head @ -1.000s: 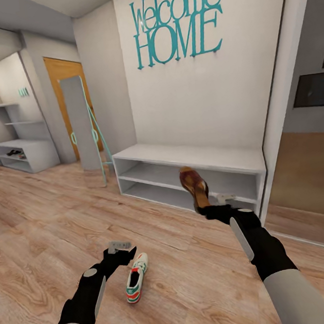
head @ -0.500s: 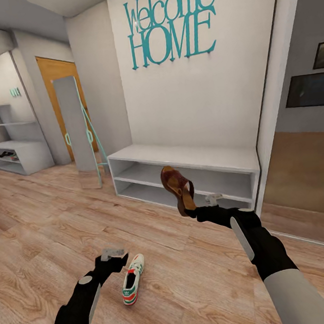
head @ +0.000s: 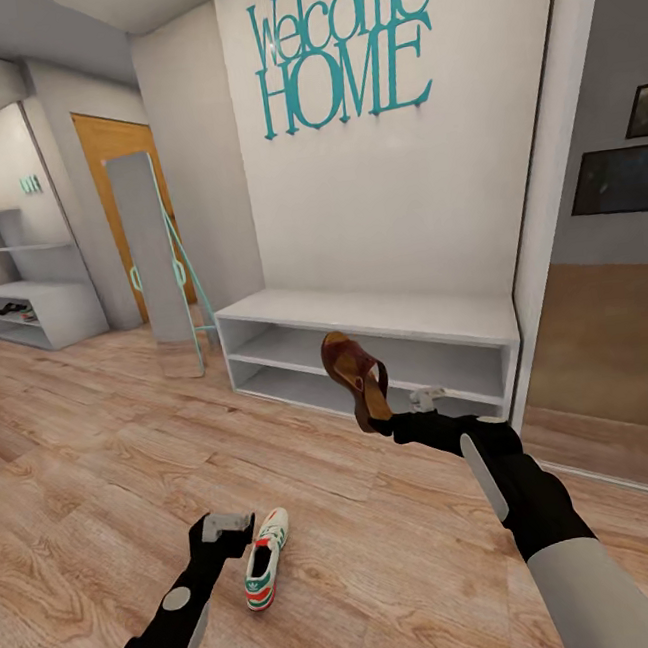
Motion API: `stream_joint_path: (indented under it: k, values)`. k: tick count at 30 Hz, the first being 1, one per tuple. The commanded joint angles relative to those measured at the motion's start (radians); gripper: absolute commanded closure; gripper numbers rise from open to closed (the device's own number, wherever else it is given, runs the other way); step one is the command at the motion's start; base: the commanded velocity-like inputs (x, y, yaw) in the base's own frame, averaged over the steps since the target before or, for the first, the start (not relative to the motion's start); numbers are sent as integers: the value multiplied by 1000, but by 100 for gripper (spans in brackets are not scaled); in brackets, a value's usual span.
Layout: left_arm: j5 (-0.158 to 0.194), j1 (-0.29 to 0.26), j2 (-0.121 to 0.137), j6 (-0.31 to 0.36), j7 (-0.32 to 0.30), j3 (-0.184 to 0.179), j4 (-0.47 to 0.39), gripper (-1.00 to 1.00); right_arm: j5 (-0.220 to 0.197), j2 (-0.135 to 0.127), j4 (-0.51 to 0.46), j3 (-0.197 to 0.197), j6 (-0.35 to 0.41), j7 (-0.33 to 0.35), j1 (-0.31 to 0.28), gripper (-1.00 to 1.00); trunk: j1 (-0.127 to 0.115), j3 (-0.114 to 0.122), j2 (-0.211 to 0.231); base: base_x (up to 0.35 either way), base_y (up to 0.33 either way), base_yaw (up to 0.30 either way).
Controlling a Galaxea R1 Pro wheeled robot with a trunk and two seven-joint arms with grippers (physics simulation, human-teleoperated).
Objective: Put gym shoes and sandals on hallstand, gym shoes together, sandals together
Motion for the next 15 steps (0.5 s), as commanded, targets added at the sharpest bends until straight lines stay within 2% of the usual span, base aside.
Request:
stream_joint_path:
  k: [1, 6, 10, 15]
  values:
    - [-6, -1, -1, -18, -8, 8, 8, -100, -13, 0, -1, -1, 10, -5, 0, 100, 0, -1, 0, 0, 0, 0]
    - [-7, -2, -1, -54, -7, 7, 20, -100, -13, -1, -1, -2, 10, -5, 0, 100, 0, -1, 0, 0, 0, 0]
    - [-6, -2, -2, -116, -7, 5, 23, -100, -13, -1, -2, -2, 10, -5, 0, 100, 0, -1, 0, 0, 0, 0]
    - [-7, -2, -3, -137, -7, 4, 23, -100, -13, -1, -2, -3, 10, -5, 0, 100, 0, -1, 0, 0, 0, 0]
